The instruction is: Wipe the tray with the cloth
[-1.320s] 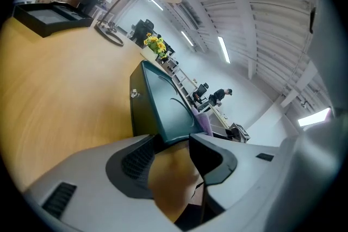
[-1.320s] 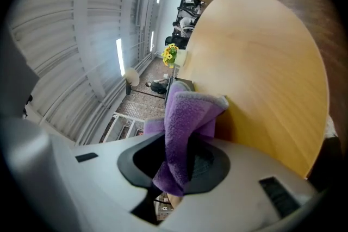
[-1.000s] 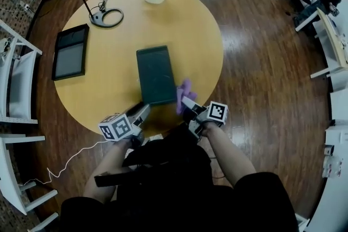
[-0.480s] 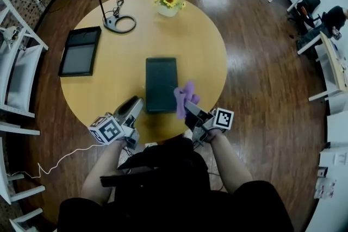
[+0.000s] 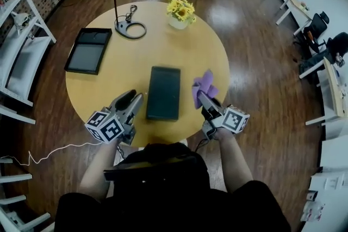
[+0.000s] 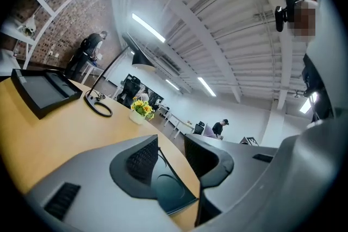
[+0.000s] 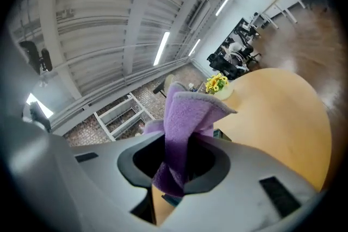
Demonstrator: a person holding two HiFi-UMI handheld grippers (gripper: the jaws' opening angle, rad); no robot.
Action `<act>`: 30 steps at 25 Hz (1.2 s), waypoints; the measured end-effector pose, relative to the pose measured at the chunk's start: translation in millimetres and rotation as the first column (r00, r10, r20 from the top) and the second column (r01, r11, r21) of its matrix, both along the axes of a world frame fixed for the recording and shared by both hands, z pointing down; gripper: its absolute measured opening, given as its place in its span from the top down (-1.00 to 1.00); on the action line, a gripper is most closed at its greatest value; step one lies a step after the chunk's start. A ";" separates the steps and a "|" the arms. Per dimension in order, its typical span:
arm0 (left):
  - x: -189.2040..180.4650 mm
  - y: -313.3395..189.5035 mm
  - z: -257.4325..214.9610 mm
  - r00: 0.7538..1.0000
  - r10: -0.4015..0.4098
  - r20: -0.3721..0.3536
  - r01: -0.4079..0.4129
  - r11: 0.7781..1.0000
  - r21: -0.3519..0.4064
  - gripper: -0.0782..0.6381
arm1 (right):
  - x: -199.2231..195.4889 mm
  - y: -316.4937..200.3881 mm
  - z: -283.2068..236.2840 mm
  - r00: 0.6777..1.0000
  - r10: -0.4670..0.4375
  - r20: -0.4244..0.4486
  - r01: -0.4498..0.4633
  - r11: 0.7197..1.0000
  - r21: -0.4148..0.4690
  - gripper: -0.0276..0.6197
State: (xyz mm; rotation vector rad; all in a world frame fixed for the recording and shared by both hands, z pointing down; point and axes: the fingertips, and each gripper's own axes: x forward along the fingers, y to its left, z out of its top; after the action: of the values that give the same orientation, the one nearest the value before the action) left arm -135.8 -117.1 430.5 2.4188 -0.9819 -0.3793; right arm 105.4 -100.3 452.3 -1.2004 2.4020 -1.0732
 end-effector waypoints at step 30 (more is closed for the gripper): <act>-60.0 -10.9 -41.0 0.909 -0.416 -0.035 0.416 0.909 0.017 0.52 | 107.2 -108.9 25.6 0.751 0.011 -0.660 0.007 1.000 0.024 0.23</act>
State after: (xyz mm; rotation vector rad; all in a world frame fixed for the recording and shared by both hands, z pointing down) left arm -195.8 -128.1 389.5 2.2027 -1.4906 -0.5763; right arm 212.6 -209.1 477.9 -1.8164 2.8932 -0.6661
